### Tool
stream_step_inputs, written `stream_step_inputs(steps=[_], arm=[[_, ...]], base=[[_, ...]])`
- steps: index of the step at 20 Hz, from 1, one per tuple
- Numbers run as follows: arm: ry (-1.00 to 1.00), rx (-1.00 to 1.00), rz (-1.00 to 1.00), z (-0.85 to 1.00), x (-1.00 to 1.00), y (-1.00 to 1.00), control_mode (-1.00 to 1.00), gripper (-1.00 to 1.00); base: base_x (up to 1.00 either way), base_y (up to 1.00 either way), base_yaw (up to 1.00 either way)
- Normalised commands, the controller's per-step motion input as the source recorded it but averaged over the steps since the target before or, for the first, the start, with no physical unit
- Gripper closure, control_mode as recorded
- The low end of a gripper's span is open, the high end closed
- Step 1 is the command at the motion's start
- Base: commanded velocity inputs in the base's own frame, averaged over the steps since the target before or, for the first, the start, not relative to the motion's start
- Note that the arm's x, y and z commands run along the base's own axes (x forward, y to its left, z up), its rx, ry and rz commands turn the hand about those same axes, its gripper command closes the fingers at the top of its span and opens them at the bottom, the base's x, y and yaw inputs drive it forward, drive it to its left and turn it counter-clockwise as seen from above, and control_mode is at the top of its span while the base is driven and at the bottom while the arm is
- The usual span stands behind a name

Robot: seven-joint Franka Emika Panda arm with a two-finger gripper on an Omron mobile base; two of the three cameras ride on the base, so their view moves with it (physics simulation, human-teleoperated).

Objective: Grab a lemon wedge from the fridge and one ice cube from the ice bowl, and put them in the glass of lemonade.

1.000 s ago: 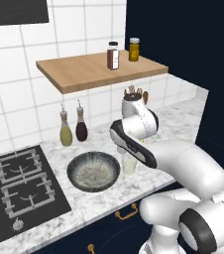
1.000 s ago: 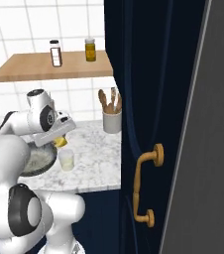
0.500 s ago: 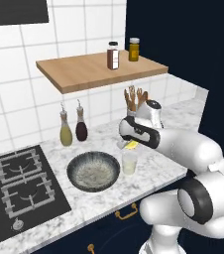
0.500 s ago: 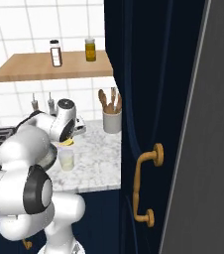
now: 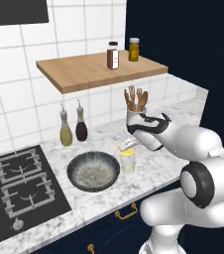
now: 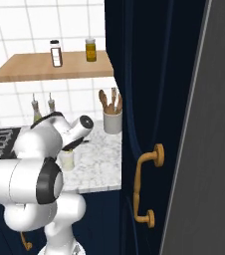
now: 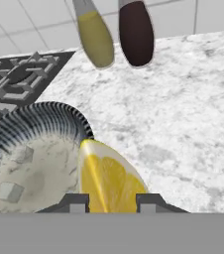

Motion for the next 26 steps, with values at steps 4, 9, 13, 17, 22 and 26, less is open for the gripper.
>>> stream_step_inputs(steps=[4,9,13,17,22,26], arm=[[0.0,0.13,0.0,-0.37,0.02,0.1,-1.0,1.0],[-0.09,0.06,0.0,-0.01,-0.19,-0.01,-1.0,1.0],[-0.08,0.02,0.0,0.0,-0.14,-0.01,-1.0,1.0],[-0.02,0.0,0.0,0.0,0.0,0.0,-1.0,1.0],[-0.03,0.0,0.0,0.12,0.0,0.0,-1.0,-1.0],[-0.16,0.04,0.0,0.69,0.0,0.0,-1.0,-1.0]], base=[[0.0,0.0,0.0],[0.0,0.0,0.0],[0.0,0.0,0.0],[0.0,0.0,0.0],[0.0,0.0,0.0],[0.0,0.0,0.0]])
